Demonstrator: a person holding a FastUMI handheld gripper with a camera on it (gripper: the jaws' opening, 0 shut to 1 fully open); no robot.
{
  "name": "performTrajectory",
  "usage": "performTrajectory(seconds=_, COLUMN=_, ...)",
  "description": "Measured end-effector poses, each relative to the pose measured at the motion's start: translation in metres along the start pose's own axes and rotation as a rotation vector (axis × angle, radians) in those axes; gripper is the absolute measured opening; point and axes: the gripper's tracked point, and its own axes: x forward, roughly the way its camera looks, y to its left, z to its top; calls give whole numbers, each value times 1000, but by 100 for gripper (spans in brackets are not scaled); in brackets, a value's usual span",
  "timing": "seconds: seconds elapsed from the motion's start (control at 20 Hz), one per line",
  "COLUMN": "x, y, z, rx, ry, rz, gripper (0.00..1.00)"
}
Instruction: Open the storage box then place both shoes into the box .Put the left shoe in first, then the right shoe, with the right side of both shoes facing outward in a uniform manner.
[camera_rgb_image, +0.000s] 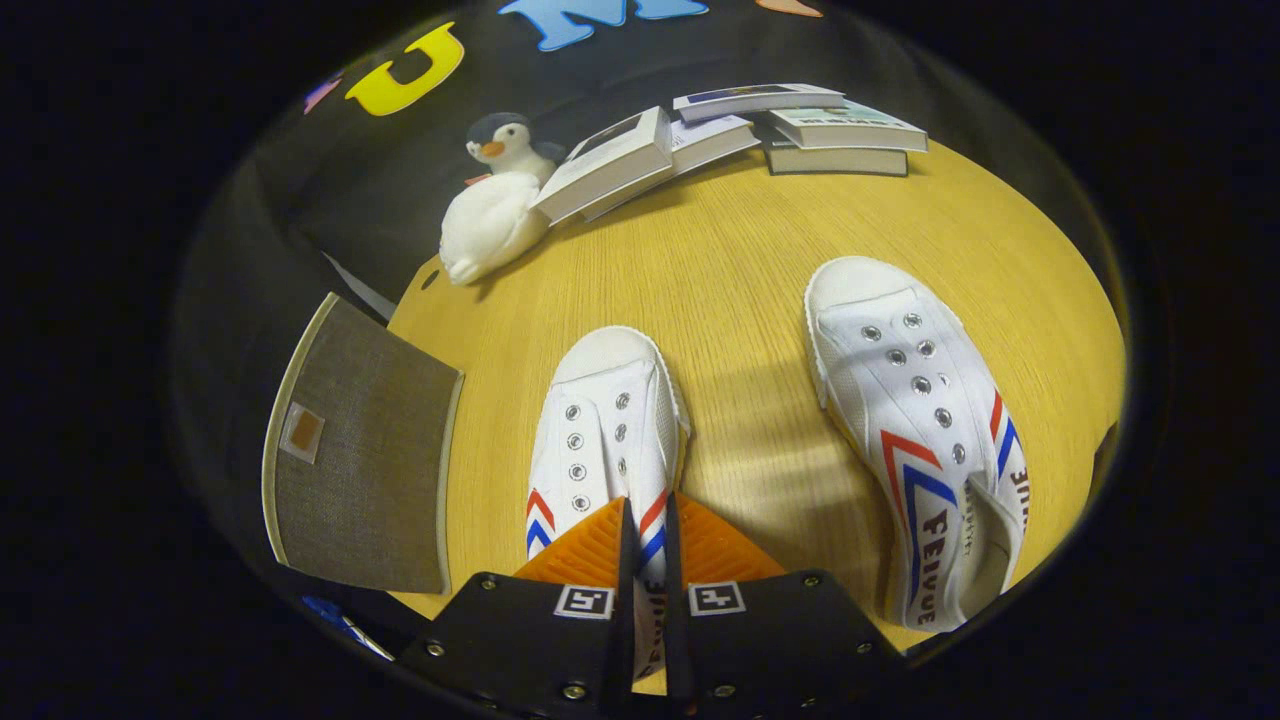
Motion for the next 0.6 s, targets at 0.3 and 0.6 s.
performTrajectory(seconds=0.3, x=-31, y=27, z=11, rx=67, ry=11, rz=49, gripper=0)
performTrajectory(seconds=0.6, x=-69, y=65, z=46, rx=90, ry=-39, rz=97, gripper=0)
